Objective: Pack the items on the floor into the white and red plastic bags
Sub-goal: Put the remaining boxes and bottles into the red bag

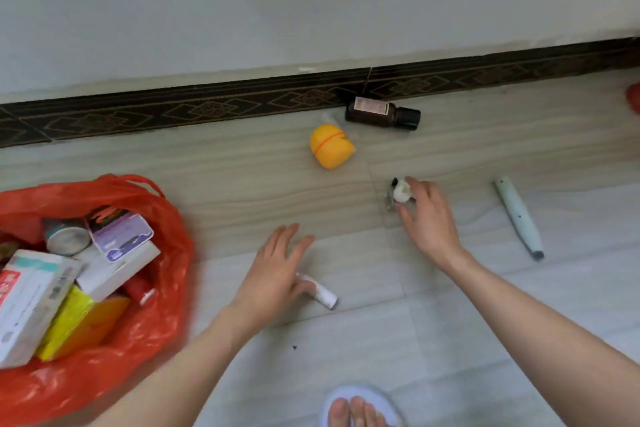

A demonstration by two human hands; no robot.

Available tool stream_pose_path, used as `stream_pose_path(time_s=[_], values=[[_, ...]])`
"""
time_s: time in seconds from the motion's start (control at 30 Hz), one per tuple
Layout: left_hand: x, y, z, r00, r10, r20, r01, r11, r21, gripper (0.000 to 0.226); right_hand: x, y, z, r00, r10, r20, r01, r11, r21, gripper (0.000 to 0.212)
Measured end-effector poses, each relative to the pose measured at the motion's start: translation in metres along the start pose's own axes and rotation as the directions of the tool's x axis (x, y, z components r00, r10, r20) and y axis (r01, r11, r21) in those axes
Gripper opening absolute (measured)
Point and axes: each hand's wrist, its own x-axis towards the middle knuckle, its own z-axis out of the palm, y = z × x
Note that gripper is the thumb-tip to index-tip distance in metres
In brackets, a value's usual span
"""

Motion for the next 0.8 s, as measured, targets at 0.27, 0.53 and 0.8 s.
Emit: stream_pose_path(time_s=[0.27,0.53,0.8], values=[[-0.002,-0.006,0.017,0.990,0.144,0.011,-0.143,0.989,-0.036,0.043,0.016,-0.007,0.012,0.992,-0.062,0.108,0.078,0.986,-0.147,0.034],[-0.018,-0.038,-0.050,0.937,0.344,0.058,-0.342,0.876,0.341,0.017,-0.029,-0.070,0.031,0.969,-0.245,0.028,0.243,0.969,0.047,0.025],[-0.122,-0.087,-0.105,0.995,-0.088,-0.045,0.099,0.919,0.382,0.021,-0.077,-0.199,0.072,0.946,-0.106,0.306,-0.067,0.859,0.507,0.018]])
